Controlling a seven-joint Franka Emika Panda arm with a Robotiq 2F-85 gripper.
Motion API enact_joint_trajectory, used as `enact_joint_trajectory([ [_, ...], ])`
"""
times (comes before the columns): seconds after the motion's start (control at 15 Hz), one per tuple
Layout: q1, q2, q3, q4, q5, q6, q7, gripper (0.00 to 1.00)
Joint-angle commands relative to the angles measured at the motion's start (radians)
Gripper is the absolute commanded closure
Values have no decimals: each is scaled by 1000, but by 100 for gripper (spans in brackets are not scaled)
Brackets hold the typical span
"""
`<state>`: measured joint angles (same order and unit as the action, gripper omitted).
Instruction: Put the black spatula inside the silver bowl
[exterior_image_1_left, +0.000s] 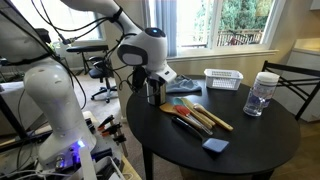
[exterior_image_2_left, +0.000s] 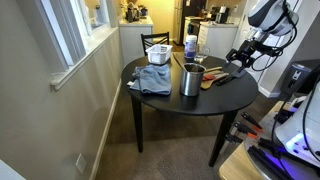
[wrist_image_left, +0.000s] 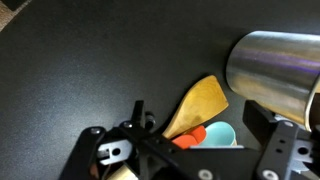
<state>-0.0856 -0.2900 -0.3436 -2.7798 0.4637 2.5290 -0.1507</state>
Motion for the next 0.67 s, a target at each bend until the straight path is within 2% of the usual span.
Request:
enact_joint_trajectory([
  [0.0,-19,1,19,1,6,-4,-4,0],
  [0.4,-23,29,14,22,15,3,5,0],
  [0.6,-52,73,3,62,10,30,23,0],
])
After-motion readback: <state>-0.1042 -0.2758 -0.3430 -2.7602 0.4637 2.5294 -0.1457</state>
